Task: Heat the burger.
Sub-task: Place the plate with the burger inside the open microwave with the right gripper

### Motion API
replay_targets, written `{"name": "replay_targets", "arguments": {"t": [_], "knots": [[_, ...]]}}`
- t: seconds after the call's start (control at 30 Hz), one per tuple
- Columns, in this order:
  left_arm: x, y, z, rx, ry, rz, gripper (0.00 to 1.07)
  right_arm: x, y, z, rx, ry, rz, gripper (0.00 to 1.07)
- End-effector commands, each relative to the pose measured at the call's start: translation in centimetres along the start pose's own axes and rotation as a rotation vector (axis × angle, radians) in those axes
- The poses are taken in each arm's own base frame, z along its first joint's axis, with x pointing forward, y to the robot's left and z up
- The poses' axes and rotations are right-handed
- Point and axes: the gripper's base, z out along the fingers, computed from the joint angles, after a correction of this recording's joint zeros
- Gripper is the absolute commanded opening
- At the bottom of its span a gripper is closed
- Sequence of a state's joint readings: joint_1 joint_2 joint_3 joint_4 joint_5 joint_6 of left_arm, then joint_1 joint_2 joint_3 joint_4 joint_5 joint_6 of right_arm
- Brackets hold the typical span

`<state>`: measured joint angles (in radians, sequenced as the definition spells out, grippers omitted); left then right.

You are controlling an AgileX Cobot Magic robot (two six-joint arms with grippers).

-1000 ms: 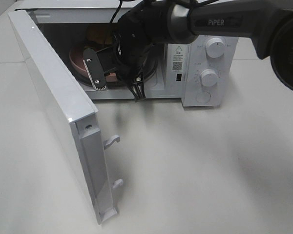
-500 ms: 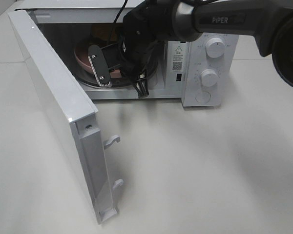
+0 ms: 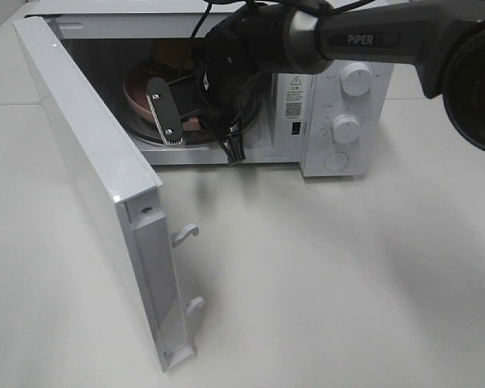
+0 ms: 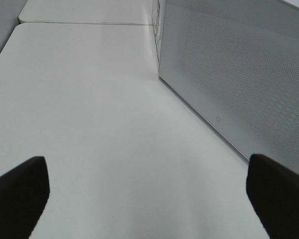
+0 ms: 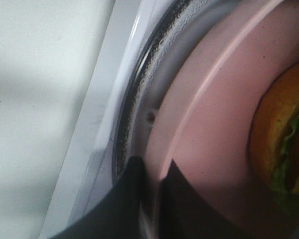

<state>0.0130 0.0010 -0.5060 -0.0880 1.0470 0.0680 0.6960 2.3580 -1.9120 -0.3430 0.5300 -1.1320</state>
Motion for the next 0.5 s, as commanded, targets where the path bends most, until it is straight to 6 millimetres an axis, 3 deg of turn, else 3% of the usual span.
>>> {"name": "replay_targets", "arguments": {"t": [0.03,0.5], "knots": [[0.03,-0.02,0.01,0.0,-0.004,-0.009,1.05,0.12,-1.5,-0.92,0.097,-0.027,-0.016,0.0],[0.03,-0.02,0.01,0.0,-0.004,-0.009,1.05,-0.59,-1.89,-1.33,0.102,-0.054,-0.017,0.0]]}}
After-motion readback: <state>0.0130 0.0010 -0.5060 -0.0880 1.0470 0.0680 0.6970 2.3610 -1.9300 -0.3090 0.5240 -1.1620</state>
